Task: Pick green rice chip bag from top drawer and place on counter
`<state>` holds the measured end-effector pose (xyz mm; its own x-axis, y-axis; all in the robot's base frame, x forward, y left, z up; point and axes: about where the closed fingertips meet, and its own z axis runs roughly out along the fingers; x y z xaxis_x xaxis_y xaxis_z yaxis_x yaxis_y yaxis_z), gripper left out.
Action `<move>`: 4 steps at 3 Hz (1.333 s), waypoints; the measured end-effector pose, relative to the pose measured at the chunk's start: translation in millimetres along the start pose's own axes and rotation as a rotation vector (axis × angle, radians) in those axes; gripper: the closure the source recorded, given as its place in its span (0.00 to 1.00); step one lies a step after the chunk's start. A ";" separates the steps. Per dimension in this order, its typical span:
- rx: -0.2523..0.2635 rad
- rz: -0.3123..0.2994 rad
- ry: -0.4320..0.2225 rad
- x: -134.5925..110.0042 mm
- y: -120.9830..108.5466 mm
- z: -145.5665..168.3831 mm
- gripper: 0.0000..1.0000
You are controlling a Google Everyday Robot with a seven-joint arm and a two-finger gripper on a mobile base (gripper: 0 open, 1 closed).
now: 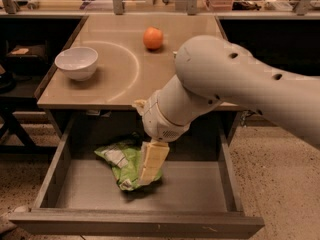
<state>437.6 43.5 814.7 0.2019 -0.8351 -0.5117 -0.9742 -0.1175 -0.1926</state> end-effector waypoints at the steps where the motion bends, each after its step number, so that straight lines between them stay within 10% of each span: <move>1: 0.021 0.026 -0.013 22.6 -17.5 57.9 0.00; 4: 0.048 0.022 -0.094 14.2 -12.5 111.2 0.00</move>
Offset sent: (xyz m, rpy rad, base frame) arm 0.0423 0.0183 -0.0945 0.0024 0.0414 -0.0773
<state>463.8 92.9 716.7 0.1912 -0.7831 -0.5917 -0.9730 -0.0717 -0.2194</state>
